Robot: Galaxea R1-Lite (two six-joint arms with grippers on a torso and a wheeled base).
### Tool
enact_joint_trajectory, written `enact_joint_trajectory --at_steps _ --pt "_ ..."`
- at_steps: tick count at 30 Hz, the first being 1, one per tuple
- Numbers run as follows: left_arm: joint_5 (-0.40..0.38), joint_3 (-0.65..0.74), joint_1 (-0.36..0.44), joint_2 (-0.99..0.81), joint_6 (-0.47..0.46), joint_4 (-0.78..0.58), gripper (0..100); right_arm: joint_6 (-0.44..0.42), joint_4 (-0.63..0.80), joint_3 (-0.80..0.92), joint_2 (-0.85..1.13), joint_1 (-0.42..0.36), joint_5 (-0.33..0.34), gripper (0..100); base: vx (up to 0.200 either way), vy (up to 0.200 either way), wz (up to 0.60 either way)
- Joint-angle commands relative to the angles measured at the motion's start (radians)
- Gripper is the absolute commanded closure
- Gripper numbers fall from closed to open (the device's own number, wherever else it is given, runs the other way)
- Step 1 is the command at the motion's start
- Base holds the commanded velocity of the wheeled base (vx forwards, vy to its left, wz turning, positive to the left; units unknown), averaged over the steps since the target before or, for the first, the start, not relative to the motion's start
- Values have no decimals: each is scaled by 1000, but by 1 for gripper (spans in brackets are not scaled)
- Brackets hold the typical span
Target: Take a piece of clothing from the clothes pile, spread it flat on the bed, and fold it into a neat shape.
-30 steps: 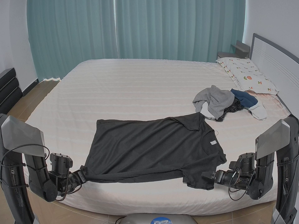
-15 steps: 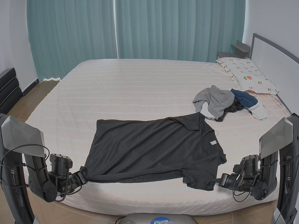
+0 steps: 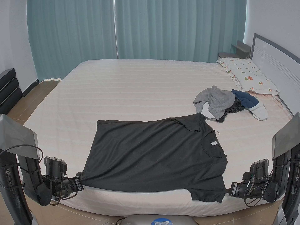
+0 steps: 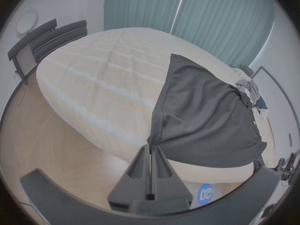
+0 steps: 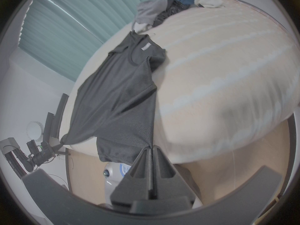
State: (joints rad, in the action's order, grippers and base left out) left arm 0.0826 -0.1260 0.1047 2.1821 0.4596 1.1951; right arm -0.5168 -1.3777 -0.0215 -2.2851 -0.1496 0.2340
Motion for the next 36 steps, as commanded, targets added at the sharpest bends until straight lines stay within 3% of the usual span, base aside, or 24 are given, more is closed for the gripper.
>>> enact_joint_trajectory --at_steps 1,8,18,22,31,32,34,35,36 --pt "0 32 -57 -39 -59 -8 100 29 124 21 105 8 1 100 0 0 0" --pt "2 114 -72 -39 -180 3 100 136 354 21 164 5 8 100 0 0 0" --pt "11 124 -31 -38 -213 -135 100 150 433 21 161 -24 -10 100 0 0 0" --pt "11 123 -26 -33 -213 -132 100 161 443 21 148 -24 -47 100 0 0 0" --pt "3 121 -23 -24 -210 -129 100 161 417 21 121 -30 -48 100 0 0 0" --pt "-1 118 -22 -24 -208 -129 100 161 405 21 118 -30 -47 0 0 0 0" --pt "-7 117 -20 -19 -208 -129 100 159 379 21 108 -30 -42 0 0 0 0" --pt "-18 114 -14 -16 -202 -127 0 153 362 21 107 -30 -39 0 0 0 0" --pt "-24 112 -10 -18 -199 -124 0 146 347 21 107 -30 -38 0 0 0 0"
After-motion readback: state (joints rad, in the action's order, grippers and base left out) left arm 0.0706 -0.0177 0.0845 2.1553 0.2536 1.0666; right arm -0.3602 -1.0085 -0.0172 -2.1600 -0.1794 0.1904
